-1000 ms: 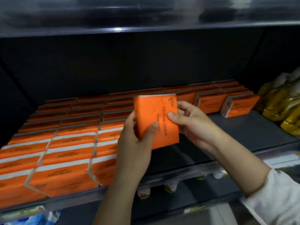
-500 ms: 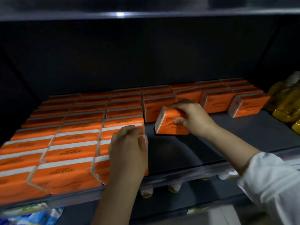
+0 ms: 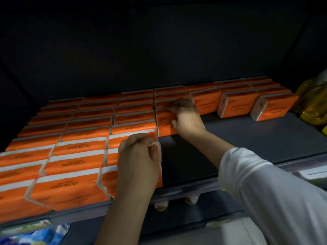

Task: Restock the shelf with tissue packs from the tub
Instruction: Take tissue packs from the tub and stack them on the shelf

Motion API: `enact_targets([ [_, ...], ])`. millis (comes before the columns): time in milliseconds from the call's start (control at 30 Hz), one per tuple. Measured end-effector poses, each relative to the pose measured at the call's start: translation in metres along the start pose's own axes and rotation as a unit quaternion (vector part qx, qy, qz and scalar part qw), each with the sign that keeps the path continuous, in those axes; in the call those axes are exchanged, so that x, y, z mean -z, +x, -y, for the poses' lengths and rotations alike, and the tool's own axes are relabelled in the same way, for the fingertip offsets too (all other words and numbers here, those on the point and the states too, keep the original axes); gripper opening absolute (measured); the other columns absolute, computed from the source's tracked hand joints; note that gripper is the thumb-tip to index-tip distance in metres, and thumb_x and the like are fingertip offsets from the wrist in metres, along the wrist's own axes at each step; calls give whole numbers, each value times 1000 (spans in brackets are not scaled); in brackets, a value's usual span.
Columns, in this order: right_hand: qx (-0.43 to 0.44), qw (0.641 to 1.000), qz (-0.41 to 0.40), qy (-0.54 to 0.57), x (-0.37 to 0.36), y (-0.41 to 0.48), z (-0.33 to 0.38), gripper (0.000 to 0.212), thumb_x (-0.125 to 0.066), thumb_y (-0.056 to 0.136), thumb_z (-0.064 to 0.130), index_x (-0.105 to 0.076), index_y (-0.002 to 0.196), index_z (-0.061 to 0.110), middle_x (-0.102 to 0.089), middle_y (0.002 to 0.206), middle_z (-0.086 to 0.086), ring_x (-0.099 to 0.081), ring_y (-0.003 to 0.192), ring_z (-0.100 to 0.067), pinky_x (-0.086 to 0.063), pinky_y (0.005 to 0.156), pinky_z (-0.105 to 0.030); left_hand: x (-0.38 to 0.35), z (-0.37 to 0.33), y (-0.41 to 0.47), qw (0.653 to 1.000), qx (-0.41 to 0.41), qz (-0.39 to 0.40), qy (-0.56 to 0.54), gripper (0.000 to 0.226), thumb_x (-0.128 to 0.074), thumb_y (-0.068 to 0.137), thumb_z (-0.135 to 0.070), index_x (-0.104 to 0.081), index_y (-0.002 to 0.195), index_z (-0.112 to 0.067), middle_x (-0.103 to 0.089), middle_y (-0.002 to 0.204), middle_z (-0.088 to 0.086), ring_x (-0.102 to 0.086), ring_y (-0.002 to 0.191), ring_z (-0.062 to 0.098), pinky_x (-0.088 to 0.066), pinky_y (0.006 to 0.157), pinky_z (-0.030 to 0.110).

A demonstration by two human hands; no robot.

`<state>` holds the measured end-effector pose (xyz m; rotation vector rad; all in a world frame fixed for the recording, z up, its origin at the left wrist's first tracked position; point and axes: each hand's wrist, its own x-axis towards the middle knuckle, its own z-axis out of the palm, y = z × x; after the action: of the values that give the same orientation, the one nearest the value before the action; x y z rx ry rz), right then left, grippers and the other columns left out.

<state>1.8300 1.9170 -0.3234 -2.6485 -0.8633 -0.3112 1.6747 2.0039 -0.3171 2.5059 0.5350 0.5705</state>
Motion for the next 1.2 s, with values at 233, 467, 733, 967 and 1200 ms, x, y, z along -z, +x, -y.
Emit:
enact_targets([
  [233, -61, 987, -86, 124, 23, -46, -21, 45, -62, 85, 12, -54, 130, 16, -52, 128, -6, -42, 123, -23, -34, 103, -30, -1, -17, -5, 996, -66, -55, -17, 27, -56, 89, -11, -65, 114, -12, -54, 120, 2, -47, 118, 21, -31, 93, 22],
  [467, -122, 980, -82, 138, 41, -177, -85, 36, -66, 77, 0, -67, 112, 11, -60, 105, -9, -56, 103, -26, -34, 88, -14, -41, -75, -37, 967, -243, 57, -52, 23, -58, 84, -13, -70, 103, -12, -62, 104, 3, -55, 101, 23, -31, 89, 21],
  [733, -328, 925, -135, 137, 84, -301, -187, 29, -65, 76, -3, -70, 101, 9, -66, 96, -5, -59, 93, -17, -36, 77, -13, -86, -125, -82, 928, -323, 183, -36, 20, -59, 86, -17, -70, 102, -14, -63, 99, 0, -52, 94, 24, -34, 79, 24],
  [967, -456, 867, -163, 116, 95, -375, -253, 32, -61, 80, 1, -66, 111, 7, -67, 110, -11, -60, 105, -24, -38, 85, -21, -125, -163, -128, 896, -359, 261, -21, 27, -55, 84, -25, -72, 100, -12, -67, 99, 4, -56, 93, 27, -38, 83, 28],
  [1200, -481, 871, -86, 60, 77, -412, -299, 45, -63, 80, 5, -58, 124, 9, -55, 125, -15, -49, 119, -29, -32, 100, -28, -164, -196, -154, 866, -384, 320, -4, 34, -53, 93, -30, -59, 125, -22, -56, 124, -5, -42, 118, 14, -32, 97, 24],
])
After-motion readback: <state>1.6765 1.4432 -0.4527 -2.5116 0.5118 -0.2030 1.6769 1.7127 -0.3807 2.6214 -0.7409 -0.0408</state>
